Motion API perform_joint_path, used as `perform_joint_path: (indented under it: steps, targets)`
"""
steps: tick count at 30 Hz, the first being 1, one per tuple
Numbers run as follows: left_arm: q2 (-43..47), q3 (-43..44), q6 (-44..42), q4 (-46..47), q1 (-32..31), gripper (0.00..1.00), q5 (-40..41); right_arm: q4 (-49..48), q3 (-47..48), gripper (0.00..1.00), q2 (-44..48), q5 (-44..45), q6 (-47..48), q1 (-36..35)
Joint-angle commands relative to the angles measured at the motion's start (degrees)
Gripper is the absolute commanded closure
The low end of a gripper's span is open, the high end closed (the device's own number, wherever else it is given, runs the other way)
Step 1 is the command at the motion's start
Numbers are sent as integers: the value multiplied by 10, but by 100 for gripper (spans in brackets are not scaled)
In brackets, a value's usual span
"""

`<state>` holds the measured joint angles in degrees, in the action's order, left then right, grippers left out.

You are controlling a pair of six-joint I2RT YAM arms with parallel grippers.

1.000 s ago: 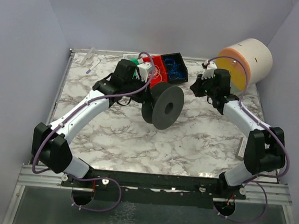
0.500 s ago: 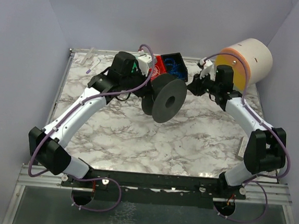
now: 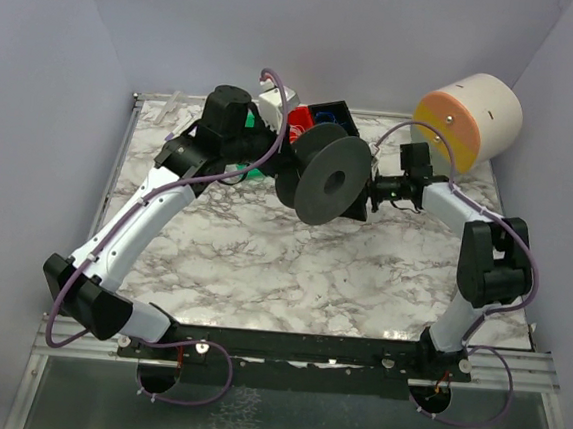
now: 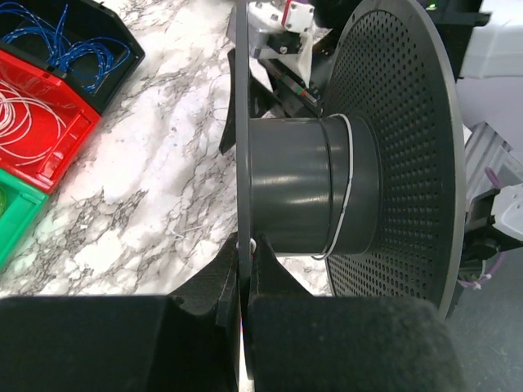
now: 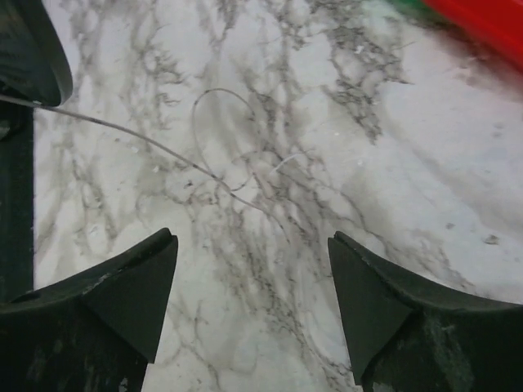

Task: Wrap the cables
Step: Wrap the cable around the cable reel.

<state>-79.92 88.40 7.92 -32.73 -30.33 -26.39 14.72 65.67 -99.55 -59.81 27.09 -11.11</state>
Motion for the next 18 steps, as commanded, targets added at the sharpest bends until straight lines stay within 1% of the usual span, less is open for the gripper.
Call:
perform_joint_path:
  steps: [1,3,6,9,14,16,18]
  targets:
    - [22,23,27,40,8,100,-43,26,9,21,-13,-133,16,3]
    - [22,21,34,44,11,100,-52,-24,-2,20,-11,-156,-32,2]
    - [20,18,41,49,15,100,-61,-89,-16,20,-6,-152,-90,-2]
    - [18,13,54,57,20,100,-73,-134,-31,18,3,-136,-113,-6]
    - [14,17,83,75,31,100,-97,-206,-62,17,11,-142,-129,-18]
    - [11,18,95,86,34,100,-105,-266,-89,16,19,-147,-156,-22]
    - [7,22,104,93,35,100,-109,-356,-116,15,28,-144,-217,-24]
